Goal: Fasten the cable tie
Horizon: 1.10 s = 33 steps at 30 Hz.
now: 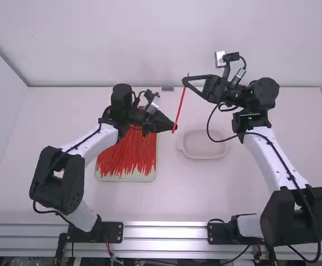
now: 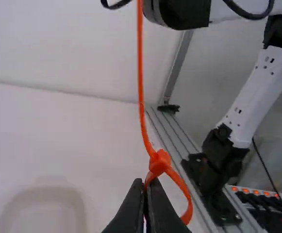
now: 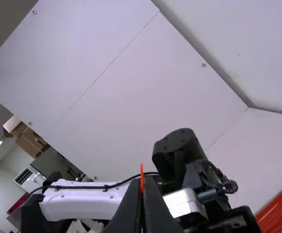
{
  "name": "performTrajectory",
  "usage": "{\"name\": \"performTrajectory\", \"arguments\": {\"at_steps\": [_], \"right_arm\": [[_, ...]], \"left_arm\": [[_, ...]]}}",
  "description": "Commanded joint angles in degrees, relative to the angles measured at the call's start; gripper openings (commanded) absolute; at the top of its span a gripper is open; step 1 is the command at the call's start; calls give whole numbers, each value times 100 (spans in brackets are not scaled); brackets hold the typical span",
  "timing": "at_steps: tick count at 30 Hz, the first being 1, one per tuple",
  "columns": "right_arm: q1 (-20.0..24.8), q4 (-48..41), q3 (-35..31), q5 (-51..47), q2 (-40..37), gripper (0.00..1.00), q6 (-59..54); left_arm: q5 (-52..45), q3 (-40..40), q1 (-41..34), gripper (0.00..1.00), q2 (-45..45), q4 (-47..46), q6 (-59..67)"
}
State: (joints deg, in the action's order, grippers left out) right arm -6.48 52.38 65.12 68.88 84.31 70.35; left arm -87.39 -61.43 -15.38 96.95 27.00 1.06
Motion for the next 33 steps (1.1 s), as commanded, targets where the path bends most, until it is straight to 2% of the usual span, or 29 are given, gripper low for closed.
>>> {"name": "performTrajectory", "arguments": {"at_steps": [1,6,10,11,12,14,17,18,20,21,22,24,29,33], "right_arm": [[205,144,155,-481,-116,0,37],[328,142,155,-463,-116,0,39],[354,125,155,-459,-116,0,35],[356,122,155,-457,-116,15,37],[354,122,155,-450,-116,23,37],[356,122,155,-435,-116,33,33],[417,120,155,-369,-116,51,17],[431,118,155,-352,-116,52,22],[529,55,155,-184,-116,58,31],[592,-57,155,-70,-116,58,15],[599,-68,155,-55,-116,58,15],[680,-232,155,177,-116,64,11],[697,-374,153,669,-116,70,-7],[516,-367,153,844,-116,72,-28]], "left_arm": [[-251,293,2,2,87,-85,-168],[-249,363,24,2,87,31,-170],[-149,363,26,2,87,614,-710],[-157,363,26,2,87,1019,-1016],[-153,363,26,2,87,1357,-1274],[-151,363,26,2,87,1939,-1690],[63,363,26,2,87,3519,-2929],[90,363,26,2,87,3687,-3051],[151,363,31,2,87,4920,-3858],[153,363,57,2,87,5545,-4214],[153,363,63,2,87,5630,-4262],[411,352,173,2,87,6411,-4944],[535,76,426,2,87,6474,-5490],[540,-219,439,2,87,6472,-5569]]}}
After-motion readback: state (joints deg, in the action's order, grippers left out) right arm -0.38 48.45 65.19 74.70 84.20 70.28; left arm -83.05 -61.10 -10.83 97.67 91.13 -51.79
